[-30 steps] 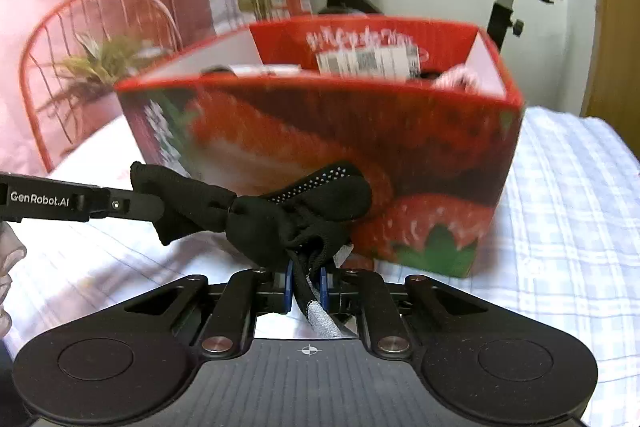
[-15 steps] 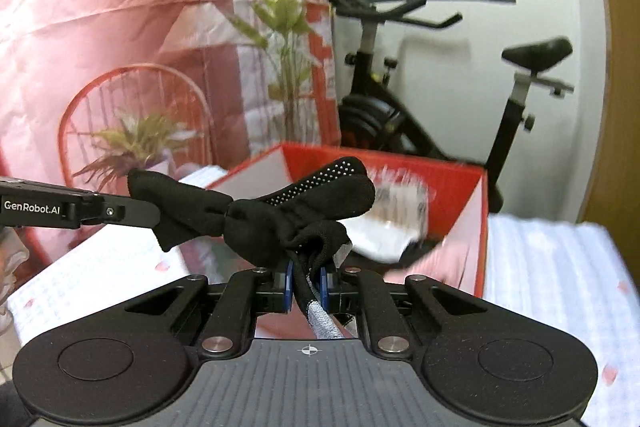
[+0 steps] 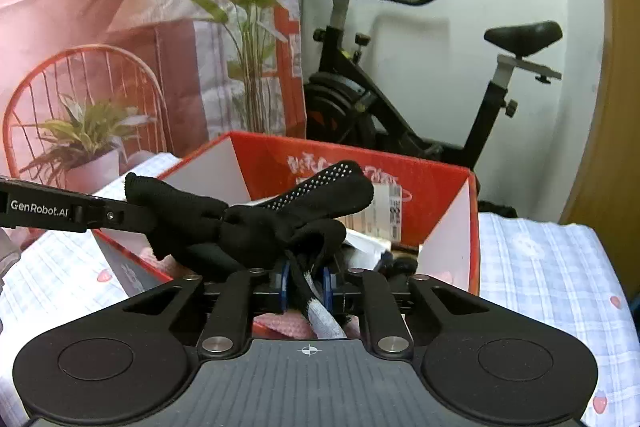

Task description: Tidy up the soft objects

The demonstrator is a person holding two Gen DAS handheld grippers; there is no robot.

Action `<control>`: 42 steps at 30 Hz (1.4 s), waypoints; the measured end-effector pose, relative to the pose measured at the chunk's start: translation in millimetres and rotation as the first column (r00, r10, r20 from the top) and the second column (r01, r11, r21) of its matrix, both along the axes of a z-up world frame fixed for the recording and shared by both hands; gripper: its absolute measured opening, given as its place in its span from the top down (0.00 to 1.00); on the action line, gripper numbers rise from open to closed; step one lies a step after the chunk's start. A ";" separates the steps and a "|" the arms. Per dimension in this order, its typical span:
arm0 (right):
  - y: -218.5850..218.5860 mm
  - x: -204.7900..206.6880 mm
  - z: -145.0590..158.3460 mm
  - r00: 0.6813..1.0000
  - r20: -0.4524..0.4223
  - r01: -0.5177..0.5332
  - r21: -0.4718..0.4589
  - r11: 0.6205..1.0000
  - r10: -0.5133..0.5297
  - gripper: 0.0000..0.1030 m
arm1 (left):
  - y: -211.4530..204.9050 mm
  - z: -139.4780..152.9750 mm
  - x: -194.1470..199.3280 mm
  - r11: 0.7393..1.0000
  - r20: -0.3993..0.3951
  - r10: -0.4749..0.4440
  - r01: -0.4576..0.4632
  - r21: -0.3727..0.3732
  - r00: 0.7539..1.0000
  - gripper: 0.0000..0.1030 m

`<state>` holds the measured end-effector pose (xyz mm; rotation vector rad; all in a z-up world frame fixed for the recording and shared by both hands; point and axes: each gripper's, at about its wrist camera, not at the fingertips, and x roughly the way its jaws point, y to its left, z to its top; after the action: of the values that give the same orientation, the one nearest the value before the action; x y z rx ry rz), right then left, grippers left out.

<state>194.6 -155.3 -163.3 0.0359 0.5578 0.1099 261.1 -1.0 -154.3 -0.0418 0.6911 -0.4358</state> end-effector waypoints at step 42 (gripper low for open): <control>23.8 -191.1 218.3 0.915 0.339 0.224 0.027 0.974 -0.220 0.00 | 34.2 207.8 -203.1 0.976 0.414 0.181 -0.215 0.037 0.892 0.00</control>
<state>3.5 -131.5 55.0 0.0671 0.2047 -0.1088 58.0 33.2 53.5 0.0563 0.2845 -0.2070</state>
